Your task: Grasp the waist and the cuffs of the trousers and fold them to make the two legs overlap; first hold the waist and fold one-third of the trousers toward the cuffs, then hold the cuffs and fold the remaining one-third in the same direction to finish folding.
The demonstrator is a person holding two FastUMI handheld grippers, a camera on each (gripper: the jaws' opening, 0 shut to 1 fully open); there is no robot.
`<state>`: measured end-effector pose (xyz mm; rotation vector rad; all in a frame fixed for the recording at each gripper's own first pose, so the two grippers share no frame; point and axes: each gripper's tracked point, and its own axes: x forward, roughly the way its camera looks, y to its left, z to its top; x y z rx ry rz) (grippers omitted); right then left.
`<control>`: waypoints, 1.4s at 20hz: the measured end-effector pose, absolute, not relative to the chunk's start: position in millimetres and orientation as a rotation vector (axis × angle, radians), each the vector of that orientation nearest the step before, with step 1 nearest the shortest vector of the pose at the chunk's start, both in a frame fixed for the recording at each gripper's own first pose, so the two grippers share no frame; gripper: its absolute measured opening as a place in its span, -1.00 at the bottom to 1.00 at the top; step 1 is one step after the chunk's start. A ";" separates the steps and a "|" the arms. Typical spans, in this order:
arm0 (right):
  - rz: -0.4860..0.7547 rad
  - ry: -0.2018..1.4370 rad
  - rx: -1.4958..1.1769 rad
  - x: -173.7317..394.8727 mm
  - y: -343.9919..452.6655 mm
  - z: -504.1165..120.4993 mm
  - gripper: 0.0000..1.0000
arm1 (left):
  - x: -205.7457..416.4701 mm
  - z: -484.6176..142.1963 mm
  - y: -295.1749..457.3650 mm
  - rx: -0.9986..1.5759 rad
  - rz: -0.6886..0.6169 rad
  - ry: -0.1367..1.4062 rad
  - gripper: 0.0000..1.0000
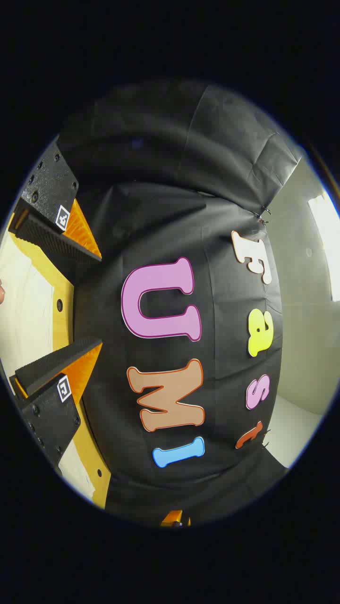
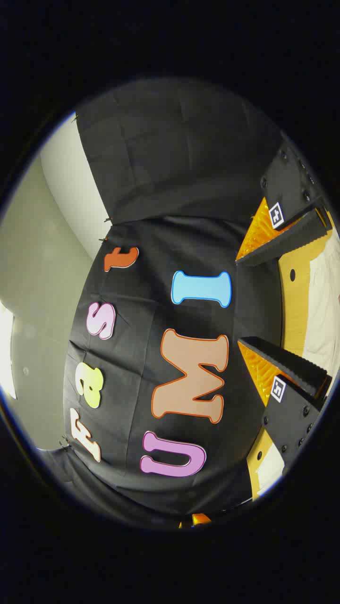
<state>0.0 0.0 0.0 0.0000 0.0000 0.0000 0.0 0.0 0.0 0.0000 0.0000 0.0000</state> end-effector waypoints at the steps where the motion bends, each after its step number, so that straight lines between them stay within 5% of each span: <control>1: 0.002 0.000 -0.002 0.5 1.5 -0.3 0.94 | -0.2 -0.5 1.2 0.004 -0.001 0.002 0.89; 16: 0.025 0.014 -0.005 -6.8 18.3 -4.2 0.94 | -8.7 -13.3 20.6 0.030 0.008 0.013 0.89; 28: 0.012 0.043 0.001 -12.0 24.6 -18.6 0.94 | -23.1 -74.9 25.3 0.328 -0.190 0.126 0.92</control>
